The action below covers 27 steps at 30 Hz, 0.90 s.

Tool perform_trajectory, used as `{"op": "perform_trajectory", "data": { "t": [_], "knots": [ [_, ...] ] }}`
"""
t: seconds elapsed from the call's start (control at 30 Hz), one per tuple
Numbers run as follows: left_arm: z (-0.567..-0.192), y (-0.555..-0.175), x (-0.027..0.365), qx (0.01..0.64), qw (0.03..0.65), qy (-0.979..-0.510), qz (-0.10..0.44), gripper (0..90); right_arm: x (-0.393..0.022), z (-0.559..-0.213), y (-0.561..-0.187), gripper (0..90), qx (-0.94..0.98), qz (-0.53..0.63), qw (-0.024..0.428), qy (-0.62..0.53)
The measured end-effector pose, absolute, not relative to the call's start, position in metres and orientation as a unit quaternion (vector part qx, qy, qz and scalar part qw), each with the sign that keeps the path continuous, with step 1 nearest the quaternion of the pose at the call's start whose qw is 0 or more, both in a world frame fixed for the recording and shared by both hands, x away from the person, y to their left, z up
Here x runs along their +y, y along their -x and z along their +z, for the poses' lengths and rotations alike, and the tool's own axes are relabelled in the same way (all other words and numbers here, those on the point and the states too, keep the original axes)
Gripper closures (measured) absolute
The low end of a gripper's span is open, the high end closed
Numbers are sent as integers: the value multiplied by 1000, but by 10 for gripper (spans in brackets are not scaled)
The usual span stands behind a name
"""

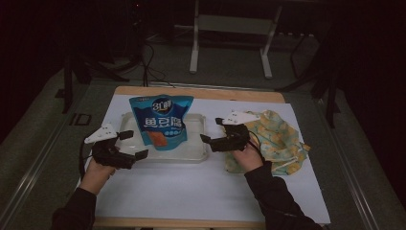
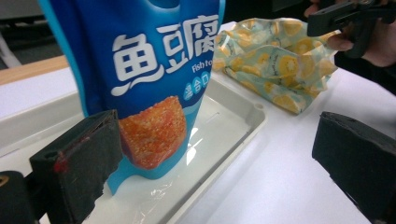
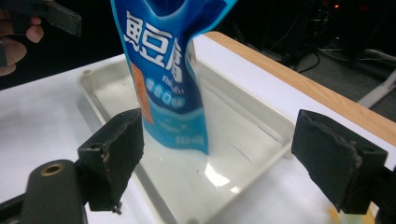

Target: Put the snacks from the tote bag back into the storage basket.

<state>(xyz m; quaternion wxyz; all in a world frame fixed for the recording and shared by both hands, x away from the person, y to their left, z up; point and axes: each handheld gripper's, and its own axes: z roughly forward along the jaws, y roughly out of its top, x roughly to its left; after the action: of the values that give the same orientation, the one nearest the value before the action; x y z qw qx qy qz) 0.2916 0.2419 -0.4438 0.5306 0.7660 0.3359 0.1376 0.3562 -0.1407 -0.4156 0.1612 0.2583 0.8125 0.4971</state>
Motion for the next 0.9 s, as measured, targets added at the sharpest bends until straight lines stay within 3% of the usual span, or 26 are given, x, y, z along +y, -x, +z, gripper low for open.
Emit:
{"op": "perform_trajectory", "data": {
  "t": [0.4, 0.9],
  "knots": [
    [-464, -269, 211, 319, 537, -773, 107, 22, -191, -417, -332, 169, 803, 499, 179, -272],
    [-476, -263, 174, 294, 540, -783, 90, 22, -255, -443, -305, 168, 790, 491, 189, -316]
  ]
}}
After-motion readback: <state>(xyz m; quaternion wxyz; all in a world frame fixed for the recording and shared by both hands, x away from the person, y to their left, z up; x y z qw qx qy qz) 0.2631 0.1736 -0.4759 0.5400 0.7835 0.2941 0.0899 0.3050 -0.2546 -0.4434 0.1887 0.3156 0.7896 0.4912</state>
